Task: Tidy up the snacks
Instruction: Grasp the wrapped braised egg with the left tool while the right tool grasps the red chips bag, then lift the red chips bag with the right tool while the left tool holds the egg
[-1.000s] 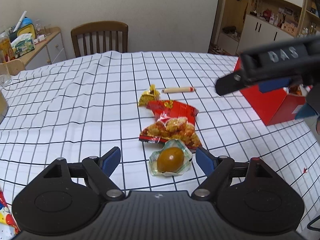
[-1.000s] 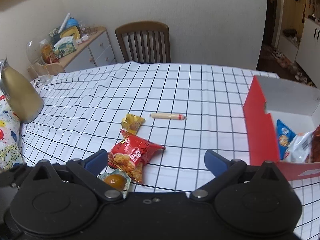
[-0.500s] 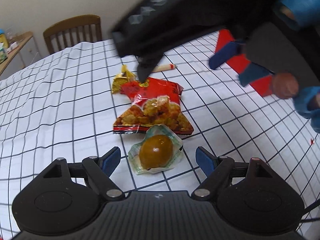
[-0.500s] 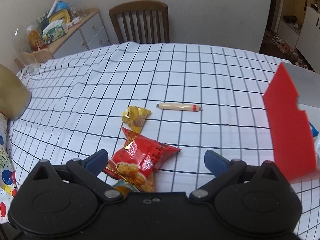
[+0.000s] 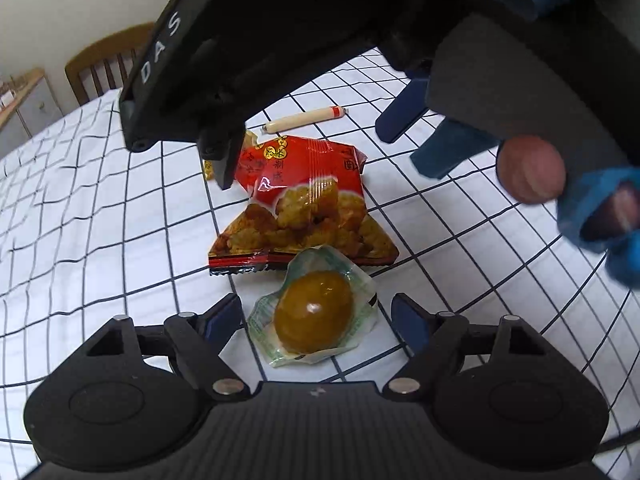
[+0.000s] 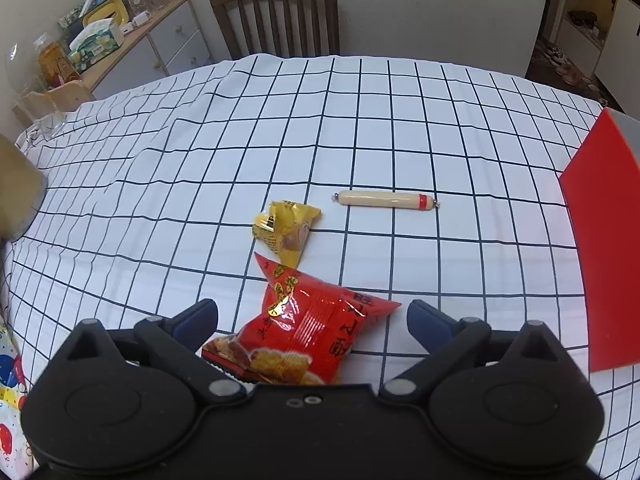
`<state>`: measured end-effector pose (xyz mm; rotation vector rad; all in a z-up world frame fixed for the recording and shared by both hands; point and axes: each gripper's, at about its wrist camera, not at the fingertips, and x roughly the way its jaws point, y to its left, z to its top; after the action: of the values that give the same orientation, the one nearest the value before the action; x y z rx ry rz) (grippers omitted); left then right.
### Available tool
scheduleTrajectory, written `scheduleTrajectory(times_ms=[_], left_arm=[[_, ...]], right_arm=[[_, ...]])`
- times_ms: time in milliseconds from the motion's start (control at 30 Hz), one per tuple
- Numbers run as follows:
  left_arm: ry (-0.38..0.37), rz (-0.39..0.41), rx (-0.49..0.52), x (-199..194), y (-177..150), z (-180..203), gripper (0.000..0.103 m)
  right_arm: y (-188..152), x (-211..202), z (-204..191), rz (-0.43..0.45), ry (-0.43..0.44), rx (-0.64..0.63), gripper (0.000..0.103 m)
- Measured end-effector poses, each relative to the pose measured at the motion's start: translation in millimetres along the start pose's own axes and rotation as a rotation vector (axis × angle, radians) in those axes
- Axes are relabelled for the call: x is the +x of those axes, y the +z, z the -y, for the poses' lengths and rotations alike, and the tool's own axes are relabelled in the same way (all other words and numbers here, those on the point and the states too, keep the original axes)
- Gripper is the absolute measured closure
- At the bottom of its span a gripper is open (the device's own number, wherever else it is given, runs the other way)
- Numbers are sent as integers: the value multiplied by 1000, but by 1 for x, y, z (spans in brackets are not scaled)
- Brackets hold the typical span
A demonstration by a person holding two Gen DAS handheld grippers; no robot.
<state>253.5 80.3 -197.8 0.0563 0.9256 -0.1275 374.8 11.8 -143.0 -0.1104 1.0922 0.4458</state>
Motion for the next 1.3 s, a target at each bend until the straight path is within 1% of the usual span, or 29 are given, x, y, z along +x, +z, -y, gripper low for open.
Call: scheduleTrajectory(times_ms=[167, 333, 367, 400, 500, 533, 600, 667, 700, 767, 933, 1033, 1300], left_arm=[[-17, -13, -38, 6, 1, -5, 21], [-31, -1, -68, 5, 1, -9, 21], [-34, 0, -76, 5, 1, -11, 23], [-34, 2, -79, 4, 1, -11, 29], [-34, 4, -80, 1, 0, -14, 41], [-36, 2, -79, 1, 0, -14, 42], [-43, 0, -79, -1, 0, -15, 44], [-45, 1, -81, -3, -1, -12, 46], [-43, 2, -81, -1, -2, -12, 47], [-38, 3, -83, -3, -2, -12, 48], [-45, -6, -97, 0, -3, -13, 50], [-55, -17, -140, -5, -6, -13, 50], [-50, -42, -232, -16, -10, -15, 50]], right_arm=[[-1, 10, -2, -20, 4, 17, 3], [-1, 20, 1, -42, 7, 56, 7], [-1, 22, 1, -46, 5, 58, 8], [-1, 23, 1, -51, 6, 58, 9], [-3, 26, 0, -60, 0, 47, 18], [-4, 26, 0, -63, 3, 46, 23], [-5, 26, 1, -62, 3, 49, 25], [-5, 25, 3, -61, 16, 53, 38], [-4, 24, 3, -59, 26, 52, 39], [-4, 21, 1, -51, 15, 44, 42], [-6, 12, 5, -19, -7, 35, 46], [-8, 5, 12, -1, -3, 44, 47], [-14, -16, 34, 31, -1, 77, 48]])
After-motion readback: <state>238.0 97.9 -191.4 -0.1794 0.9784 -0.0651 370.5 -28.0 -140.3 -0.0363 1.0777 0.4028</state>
